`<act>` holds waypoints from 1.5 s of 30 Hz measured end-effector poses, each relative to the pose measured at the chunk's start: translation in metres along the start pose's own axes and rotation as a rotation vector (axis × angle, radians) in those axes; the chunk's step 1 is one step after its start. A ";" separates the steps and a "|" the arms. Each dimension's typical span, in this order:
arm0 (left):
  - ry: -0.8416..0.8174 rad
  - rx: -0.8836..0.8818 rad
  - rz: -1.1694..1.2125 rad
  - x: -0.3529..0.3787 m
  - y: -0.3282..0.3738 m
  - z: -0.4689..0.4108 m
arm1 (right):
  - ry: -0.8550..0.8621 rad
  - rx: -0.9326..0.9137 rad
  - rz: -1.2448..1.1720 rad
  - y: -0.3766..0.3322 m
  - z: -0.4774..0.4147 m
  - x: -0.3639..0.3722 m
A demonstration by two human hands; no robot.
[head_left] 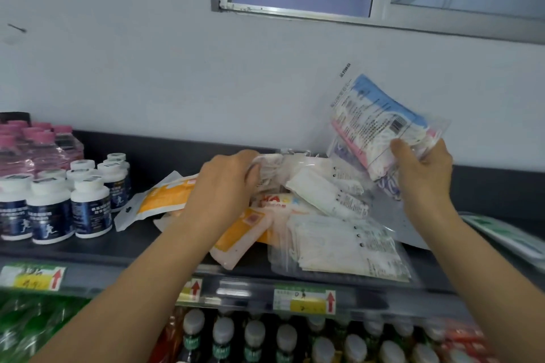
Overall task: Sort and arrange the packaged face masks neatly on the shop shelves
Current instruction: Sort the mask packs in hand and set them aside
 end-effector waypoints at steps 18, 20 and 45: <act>0.320 -0.259 0.364 0.002 0.127 -0.027 | -0.006 0.181 0.016 0.028 -0.015 -0.142; 0.335 -0.260 0.404 0.013 0.150 -0.026 | 0.012 0.186 0.016 0.028 -0.016 -0.167; 0.055 0.010 1.051 0.177 0.472 -0.036 | 0.343 0.170 0.249 0.037 -0.011 -0.484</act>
Point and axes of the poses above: each hand's wrist, its own z-axis away from the middle knuckle, its own x-axis out of the palm, y = z × x, the point moved 4 cm from there along -z, towards the middle knuckle, and after that the axes turned 7 degrees about x, right-handed, at the moved point
